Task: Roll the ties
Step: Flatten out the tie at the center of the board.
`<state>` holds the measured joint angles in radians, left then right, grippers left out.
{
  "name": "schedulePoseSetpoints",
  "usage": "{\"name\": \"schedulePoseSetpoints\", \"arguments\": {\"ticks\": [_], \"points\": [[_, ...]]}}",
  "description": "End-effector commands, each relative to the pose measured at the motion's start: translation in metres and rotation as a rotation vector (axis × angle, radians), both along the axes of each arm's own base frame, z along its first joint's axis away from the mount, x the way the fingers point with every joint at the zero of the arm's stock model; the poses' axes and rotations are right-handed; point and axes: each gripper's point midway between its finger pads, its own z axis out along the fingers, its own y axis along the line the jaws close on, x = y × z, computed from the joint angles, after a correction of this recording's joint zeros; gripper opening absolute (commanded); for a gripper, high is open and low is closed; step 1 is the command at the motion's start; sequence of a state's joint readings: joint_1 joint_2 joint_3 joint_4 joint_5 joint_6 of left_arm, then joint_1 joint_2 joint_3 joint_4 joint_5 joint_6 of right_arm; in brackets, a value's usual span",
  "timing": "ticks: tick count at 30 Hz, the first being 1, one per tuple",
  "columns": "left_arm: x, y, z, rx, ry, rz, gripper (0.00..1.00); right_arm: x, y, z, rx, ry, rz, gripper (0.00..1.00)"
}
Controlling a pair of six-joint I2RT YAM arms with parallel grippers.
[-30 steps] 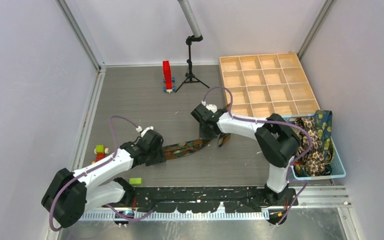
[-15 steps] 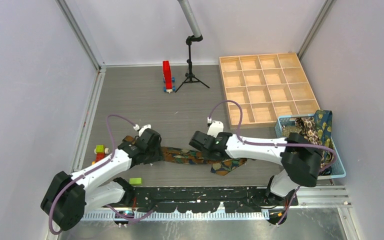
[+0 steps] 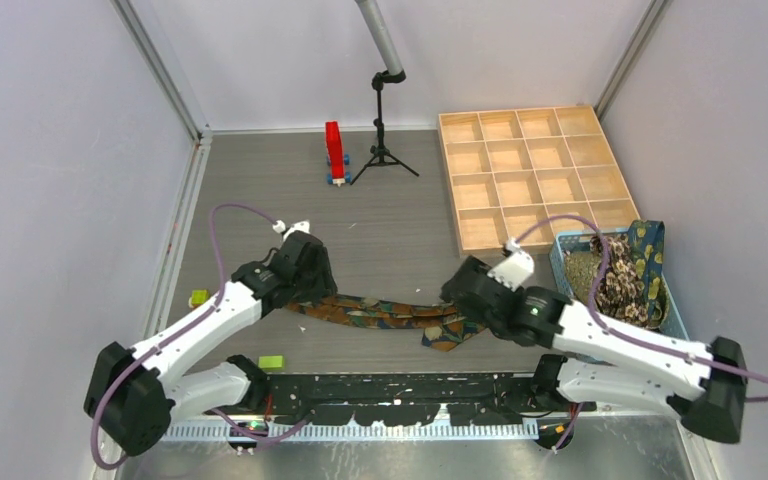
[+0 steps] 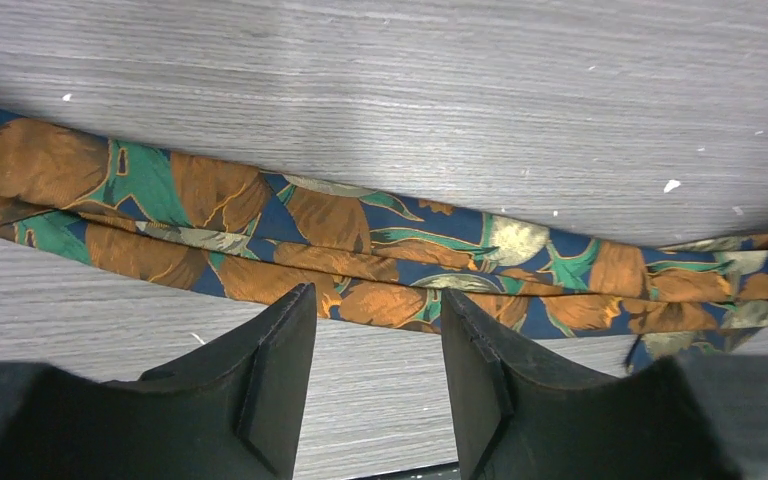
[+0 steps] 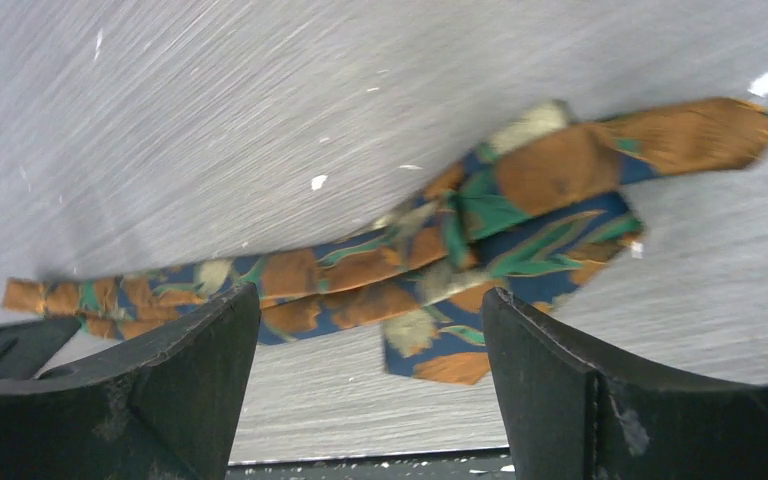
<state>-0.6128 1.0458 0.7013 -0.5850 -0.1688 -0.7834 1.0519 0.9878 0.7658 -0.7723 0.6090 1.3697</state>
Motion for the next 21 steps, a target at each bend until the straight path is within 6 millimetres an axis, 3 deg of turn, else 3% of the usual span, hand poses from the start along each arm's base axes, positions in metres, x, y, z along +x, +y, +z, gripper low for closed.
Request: {"name": "schedulePoseSetpoints", "arguments": {"ticks": [1, 7, 11, 14, 21], "points": [[0.014, -0.016, 0.003, -0.012, -0.011, -0.051, 0.51, -0.002, -0.046, -0.016, 0.154, -0.038, -0.245, 0.86], [0.027, -0.025, 0.002, 0.006, -0.009, -0.081, 0.51, 0.004, -0.044, -0.031, 0.324, -0.002, -0.323, 0.87], [0.026, -0.026, -0.003, 0.001, -0.004, -0.085, 0.51, 0.011, -0.028, -0.049, 0.361, 0.057, -0.319, 0.86], [0.023, -0.023, -0.006, 0.007, -0.002, -0.082, 0.51, 0.014, -0.022, -0.063, 0.354, 0.098, -0.324, 0.83], [0.02, -0.019, -0.011, 0.02, 0.0, -0.085, 0.51, 0.019, -0.017, -0.075, 0.301, 0.125, -0.326, 0.78]]}}
